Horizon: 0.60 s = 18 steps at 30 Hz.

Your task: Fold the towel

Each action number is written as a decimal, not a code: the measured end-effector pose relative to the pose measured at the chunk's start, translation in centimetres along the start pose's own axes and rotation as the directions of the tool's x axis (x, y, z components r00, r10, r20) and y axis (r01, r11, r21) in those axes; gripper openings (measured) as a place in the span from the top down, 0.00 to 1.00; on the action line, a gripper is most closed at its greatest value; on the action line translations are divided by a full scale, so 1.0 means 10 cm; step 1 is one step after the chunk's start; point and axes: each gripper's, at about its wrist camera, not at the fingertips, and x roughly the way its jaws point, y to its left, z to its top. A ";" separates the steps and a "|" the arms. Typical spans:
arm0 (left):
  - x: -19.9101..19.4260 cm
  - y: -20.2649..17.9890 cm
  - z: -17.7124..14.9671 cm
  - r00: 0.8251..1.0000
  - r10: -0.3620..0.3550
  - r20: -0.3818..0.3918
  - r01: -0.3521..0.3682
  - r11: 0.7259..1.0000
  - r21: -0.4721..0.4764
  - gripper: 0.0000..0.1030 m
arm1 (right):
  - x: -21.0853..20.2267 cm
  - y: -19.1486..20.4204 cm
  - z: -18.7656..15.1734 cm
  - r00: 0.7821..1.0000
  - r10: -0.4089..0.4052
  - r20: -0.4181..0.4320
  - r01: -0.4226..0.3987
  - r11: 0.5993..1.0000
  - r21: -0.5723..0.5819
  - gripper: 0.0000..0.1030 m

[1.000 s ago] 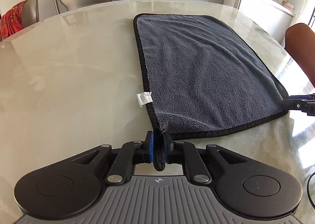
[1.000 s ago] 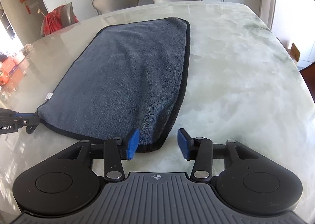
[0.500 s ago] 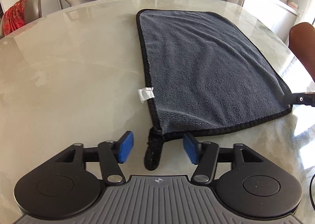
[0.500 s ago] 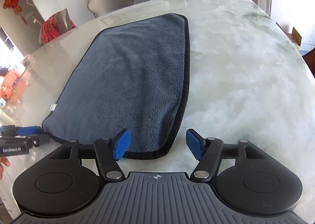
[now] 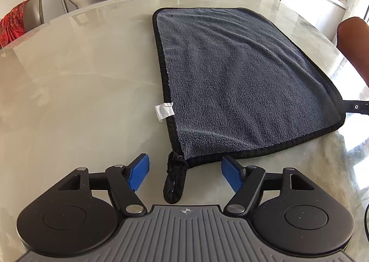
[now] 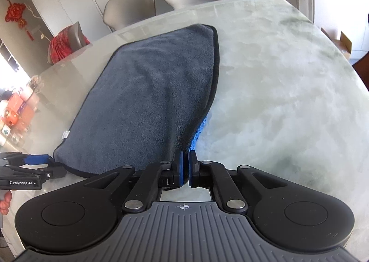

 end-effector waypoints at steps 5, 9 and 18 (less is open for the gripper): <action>-0.01 0.00 0.02 0.999 -0.028 0.024 0.028 1.000 0.000 0.92 | -0.04 -0.07 0.00 1.000 0.012 0.013 -0.012 0.999 0.033 0.96; -0.03 0.03 0.01 0.999 -0.029 0.032 0.030 0.999 -0.017 0.95 | -0.09 -0.09 0.03 0.999 0.019 0.035 -0.021 0.998 0.054 0.96; -0.23 0.16 0.19 0.994 -0.063 0.094 0.071 0.993 -0.089 0.95 | -0.22 -0.09 0.33 0.992 0.062 0.114 -0.070 0.995 0.064 0.96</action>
